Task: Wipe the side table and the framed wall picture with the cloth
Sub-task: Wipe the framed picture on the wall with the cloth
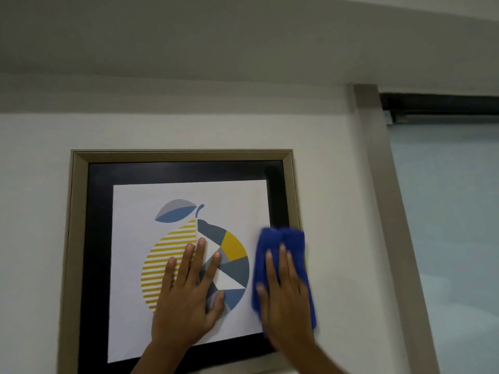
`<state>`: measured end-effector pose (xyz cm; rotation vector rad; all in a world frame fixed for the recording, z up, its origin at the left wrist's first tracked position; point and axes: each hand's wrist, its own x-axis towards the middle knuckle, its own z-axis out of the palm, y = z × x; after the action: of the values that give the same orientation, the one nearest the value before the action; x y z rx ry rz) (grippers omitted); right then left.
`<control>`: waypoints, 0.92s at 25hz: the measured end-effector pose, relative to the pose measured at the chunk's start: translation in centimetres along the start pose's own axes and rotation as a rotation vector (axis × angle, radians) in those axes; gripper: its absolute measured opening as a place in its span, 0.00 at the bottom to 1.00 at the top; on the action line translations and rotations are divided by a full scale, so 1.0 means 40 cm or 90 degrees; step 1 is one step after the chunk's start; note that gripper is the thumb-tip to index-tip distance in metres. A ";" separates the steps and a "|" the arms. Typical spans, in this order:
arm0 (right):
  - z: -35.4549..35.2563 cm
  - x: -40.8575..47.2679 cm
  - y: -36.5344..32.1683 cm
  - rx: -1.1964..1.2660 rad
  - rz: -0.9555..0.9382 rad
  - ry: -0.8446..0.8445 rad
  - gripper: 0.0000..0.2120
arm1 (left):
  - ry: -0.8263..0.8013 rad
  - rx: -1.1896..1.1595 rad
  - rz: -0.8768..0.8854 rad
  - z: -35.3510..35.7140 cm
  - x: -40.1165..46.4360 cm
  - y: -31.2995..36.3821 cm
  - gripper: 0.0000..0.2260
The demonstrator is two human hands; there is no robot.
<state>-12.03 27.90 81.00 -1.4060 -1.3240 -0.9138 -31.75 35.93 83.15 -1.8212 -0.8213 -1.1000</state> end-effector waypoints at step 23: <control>-0.160 -0.275 0.166 0.019 -0.107 -0.143 0.35 | -0.136 -0.153 0.077 -0.034 -0.097 0.365 0.33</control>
<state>-6.33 19.16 71.14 -1.4227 -1.6377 -0.8602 -21.53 27.88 75.33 -2.1895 -0.7120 -0.9716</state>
